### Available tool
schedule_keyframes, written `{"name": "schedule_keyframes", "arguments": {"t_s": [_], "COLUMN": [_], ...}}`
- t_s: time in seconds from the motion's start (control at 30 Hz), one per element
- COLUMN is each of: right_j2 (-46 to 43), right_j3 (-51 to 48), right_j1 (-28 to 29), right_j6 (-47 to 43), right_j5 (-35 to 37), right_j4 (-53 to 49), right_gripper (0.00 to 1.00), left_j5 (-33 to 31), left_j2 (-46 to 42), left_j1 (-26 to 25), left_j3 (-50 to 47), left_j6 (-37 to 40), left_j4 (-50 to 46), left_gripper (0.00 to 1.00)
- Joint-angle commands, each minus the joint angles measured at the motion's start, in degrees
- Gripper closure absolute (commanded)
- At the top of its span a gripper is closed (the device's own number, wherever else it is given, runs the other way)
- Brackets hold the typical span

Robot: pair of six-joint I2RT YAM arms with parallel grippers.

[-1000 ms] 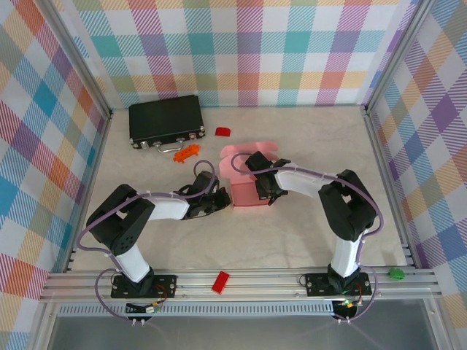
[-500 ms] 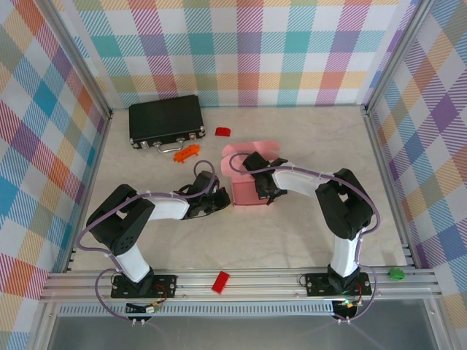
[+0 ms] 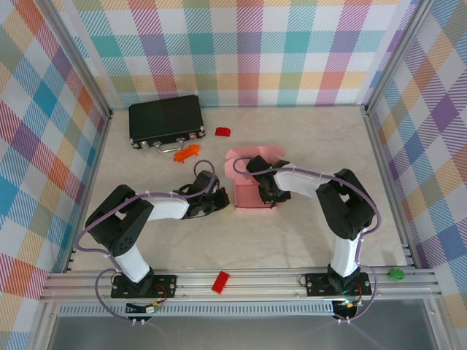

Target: Fold the paper box

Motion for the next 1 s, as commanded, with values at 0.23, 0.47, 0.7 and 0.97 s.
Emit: {"name": "schedule_keyframes", "arguments": {"t_s": [0.23,0.47,0.7,0.97], "right_j2": [-4.5,-4.9,-4.0,-2.5], "right_j3": [0.5,0.9,0.8,0.4], "right_j1": [-0.2,-0.5,-0.5,-0.4], "right_j6": [1.8,2.7,1.6,-0.1], "right_j5": [-1.0,-0.2,-1.1,-3.5], "right_j4": [-1.9,-2.0,-3.3,-4.1], "right_gripper": [0.73,0.74,0.76,0.79], "left_j5": [0.5,-0.1,-0.2,-0.2], "left_j2": [-0.5,-0.9,-1.2,-1.1], "left_j1": [-0.3,-0.3,-0.3,-0.3], "left_j3": [0.5,0.8,1.1,1.1], "left_j6": [1.7,2.2,2.5,2.6], "left_j4": [-2.1,-2.8,-3.3,-3.2], "left_gripper": [1.00,1.00,1.00,1.00]}}
